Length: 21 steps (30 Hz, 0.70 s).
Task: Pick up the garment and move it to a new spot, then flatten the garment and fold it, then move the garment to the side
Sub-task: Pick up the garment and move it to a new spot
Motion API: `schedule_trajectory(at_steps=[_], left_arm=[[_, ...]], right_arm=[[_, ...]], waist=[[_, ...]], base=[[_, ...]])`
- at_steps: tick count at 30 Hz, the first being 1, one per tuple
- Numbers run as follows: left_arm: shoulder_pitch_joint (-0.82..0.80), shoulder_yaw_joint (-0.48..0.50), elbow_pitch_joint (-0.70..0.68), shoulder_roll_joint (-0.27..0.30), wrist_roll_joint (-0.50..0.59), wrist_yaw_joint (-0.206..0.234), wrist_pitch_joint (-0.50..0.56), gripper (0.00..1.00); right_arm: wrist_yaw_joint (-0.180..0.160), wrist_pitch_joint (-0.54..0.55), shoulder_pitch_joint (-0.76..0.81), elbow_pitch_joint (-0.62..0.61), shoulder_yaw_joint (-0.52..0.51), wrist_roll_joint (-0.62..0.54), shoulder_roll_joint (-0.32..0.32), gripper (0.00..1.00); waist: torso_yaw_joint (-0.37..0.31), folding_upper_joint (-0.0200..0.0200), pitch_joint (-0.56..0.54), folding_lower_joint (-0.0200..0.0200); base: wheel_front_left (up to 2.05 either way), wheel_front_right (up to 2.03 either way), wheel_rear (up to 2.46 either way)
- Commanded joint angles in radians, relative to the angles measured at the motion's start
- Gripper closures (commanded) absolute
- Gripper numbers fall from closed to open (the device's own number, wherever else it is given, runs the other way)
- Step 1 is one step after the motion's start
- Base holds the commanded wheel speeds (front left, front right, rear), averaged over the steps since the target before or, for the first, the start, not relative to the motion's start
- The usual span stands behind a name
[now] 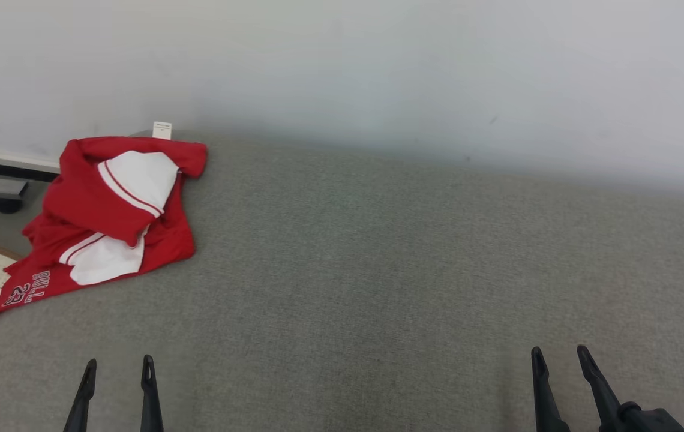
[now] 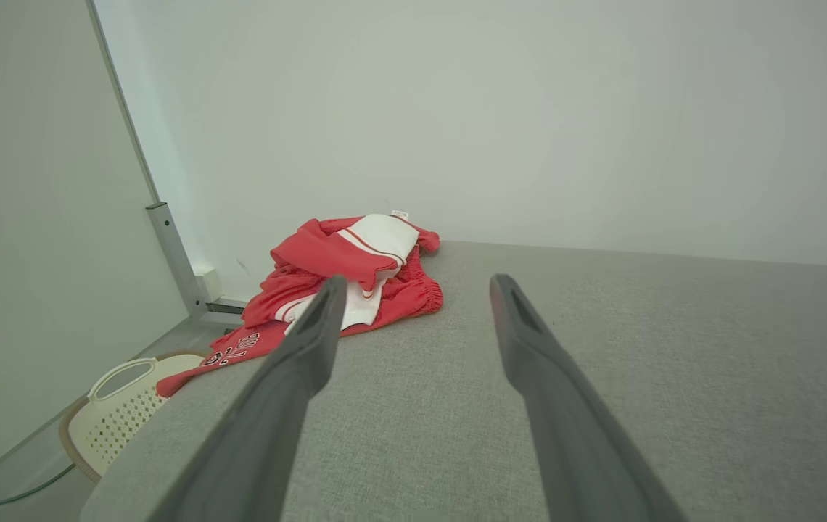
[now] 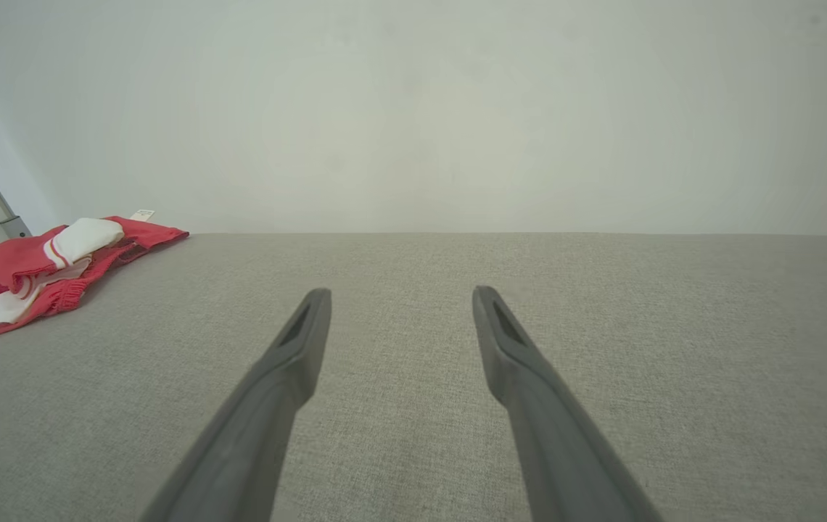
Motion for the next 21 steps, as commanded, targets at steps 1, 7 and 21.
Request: schedule_trajectory(at_steps=[1, 7, 21], left_arm=[[0.005, 0.004, 0.001, -0.001, 0.001, 0.001, -0.004, 0.0], [0.015, 0.016, 0.01, -0.001, -0.008, -0.006, -0.004, 0.0], [0.033, 0.026, 0.005, -0.001, -0.026, 0.006, -0.004, 0.0]], right_arm=[[0.003, -0.001, 0.013, -0.002, 0.003, 0.004, 0.001, 0.0], [0.003, -0.001, 0.012, 0.001, 0.006, -0.003, 0.0, 0.0], [0.003, -0.001, 0.016, 0.006, 0.023, -0.001, 0.0, 0.0]], waist=[[0.056, -0.0001, -0.008, 0.0], [0.117, -0.0001, -0.013, 0.0], [0.192, -0.0001, -0.024, 0.0]], base=[[0.0, 0.0, 0.0], [0.0, 0.0, 0.0], [0.0, 0.0, 0.0]])
